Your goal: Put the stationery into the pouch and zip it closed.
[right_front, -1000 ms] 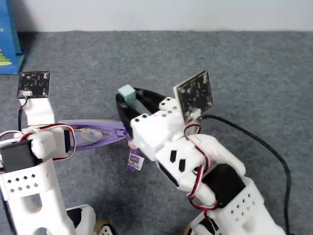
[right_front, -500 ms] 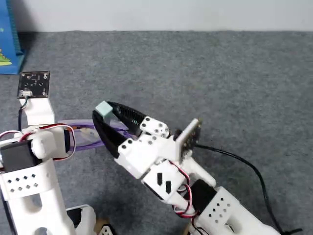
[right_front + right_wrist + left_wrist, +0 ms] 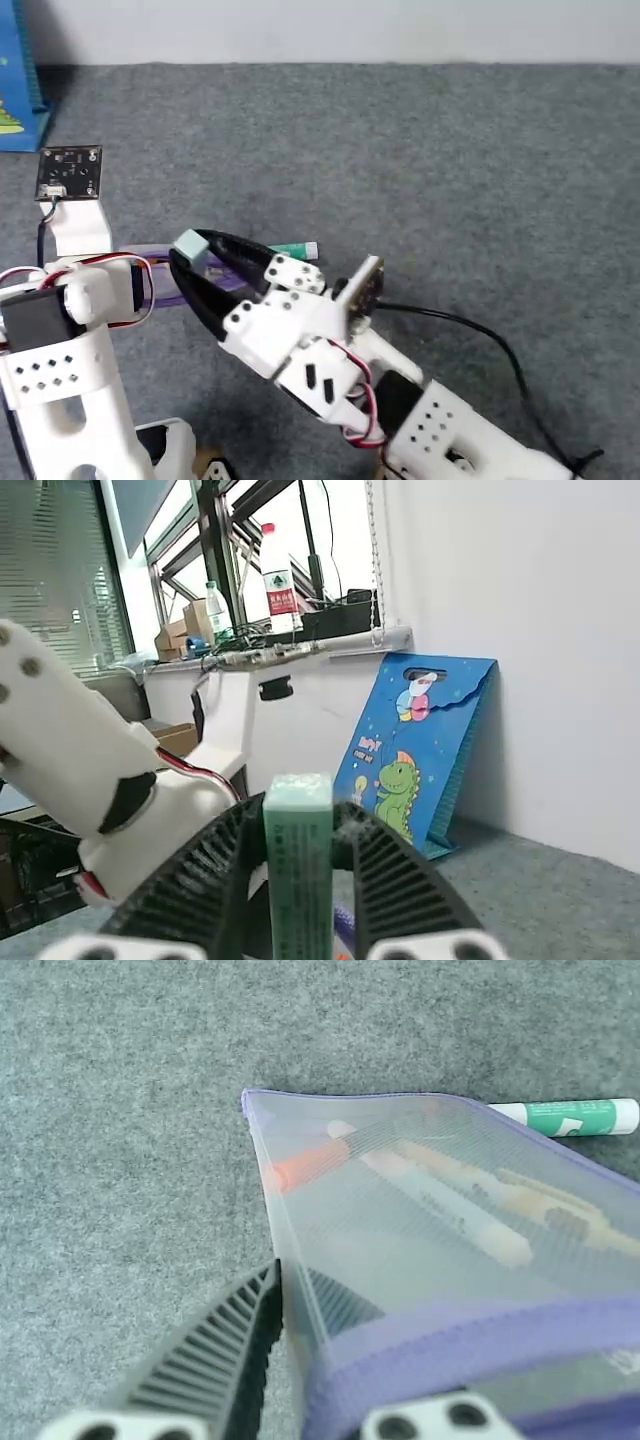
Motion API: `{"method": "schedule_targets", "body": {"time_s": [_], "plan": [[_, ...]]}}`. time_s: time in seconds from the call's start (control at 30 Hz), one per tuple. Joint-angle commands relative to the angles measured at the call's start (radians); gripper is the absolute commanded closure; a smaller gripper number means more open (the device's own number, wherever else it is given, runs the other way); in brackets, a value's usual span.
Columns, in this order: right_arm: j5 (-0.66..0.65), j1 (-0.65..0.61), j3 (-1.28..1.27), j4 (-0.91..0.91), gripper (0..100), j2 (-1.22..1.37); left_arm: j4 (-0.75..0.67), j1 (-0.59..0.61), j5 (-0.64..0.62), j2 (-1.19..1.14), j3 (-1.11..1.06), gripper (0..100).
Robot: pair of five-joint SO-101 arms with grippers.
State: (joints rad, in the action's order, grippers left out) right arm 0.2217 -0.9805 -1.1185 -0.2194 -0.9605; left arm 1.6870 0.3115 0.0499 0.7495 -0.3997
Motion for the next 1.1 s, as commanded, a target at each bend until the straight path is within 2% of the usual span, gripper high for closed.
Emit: {"method": "schedule_targets", "body": {"time_s": [0.0, 0.23, 0.3, 0.43, 0.5, 0.73, 0.97, 1.07], "plan": [[0.006, -0.004, 0.012, -0.143, 99.1, 0.113, -0.023, 0.005, 0.000, 0.000, 0.005, 99], [-0.069, -0.007, 0.012, -0.285, 98.0, 0.239, -0.037, 0.029, -0.002, 0.000, -0.008, 99], [-0.078, -0.012, 0.017, -0.255, 93.5, 0.226, -0.035, 0.028, -0.002, 0.000, -0.008, 99], [-0.057, -0.013, 0.020, -0.185, 76.7, 0.183, -0.035, 0.028, -0.002, 0.000, -0.008, 99], [-0.051, -0.012, 0.020, -0.142, 72.4, 0.163, -0.035, 0.028, -0.002, 0.000, -0.008, 99], [-0.052, 0.007, 0.020, -0.050, 78.8, 0.047, -0.034, 0.028, -0.002, 0.000, -0.010, 99], [-0.051, 0.024, 0.018, 0.147, 82.7, -0.113, -0.034, 0.028, -0.002, 0.000, -0.010, 99], [-0.051, 0.053, 0.018, 0.206, 87.7, -0.182, -0.034, 0.028, -0.002, 0.000, -0.010, 99]]}}
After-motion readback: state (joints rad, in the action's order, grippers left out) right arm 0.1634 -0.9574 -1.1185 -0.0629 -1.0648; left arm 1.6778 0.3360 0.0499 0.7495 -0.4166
